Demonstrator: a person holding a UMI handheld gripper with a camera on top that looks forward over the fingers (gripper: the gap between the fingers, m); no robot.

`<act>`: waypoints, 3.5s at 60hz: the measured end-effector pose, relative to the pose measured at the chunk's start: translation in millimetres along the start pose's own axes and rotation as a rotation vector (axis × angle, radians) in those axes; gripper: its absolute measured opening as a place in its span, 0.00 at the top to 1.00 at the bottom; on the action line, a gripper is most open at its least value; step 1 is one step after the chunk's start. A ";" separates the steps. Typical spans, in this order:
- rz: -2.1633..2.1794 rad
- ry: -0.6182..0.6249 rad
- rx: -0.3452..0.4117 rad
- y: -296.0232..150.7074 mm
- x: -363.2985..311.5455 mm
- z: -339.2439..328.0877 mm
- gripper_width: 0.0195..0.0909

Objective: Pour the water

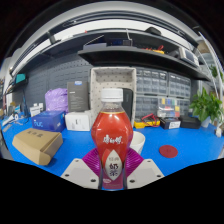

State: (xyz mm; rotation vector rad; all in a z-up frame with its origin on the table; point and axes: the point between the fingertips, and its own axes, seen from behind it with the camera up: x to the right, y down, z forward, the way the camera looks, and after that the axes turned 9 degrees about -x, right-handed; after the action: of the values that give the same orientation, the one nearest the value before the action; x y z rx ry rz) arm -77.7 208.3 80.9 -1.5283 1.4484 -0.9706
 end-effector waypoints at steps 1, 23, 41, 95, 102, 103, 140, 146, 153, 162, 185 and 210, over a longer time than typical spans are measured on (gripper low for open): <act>0.012 0.001 -0.003 0.1 1.1 0.0 0.88; 0.565 -0.204 -0.040 -48.5 -63.8 29.9 0.87; 1.268 -0.396 -0.065 -89.0 -86.2 62.9 0.87; 1.646 -0.498 -0.099 -109.2 -70.4 75.5 0.87; 1.306 -0.419 -0.068 -132.4 -51.7 61.9 0.87; 1.253 -0.404 -0.059 -137.0 -46.5 60.0 0.87; 0.193 0.135 0.014 -128.0 207.3 61.0 0.84; 0.196 0.150 -0.011 -99.8 230.4 76.1 0.84; 0.182 0.135 -0.060 -62.6 238.5 95.1 0.84; 0.142 0.093 -0.035 -45.3 226.4 97.5 0.84; 0.074 0.074 -0.056 -41.2 219.6 96.4 0.62; 0.093 0.125 -0.216 4.4 194.9 17.5 0.12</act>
State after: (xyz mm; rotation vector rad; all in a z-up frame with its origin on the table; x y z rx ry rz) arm -53.5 14.3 71.2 -1.5593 1.7453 -0.8904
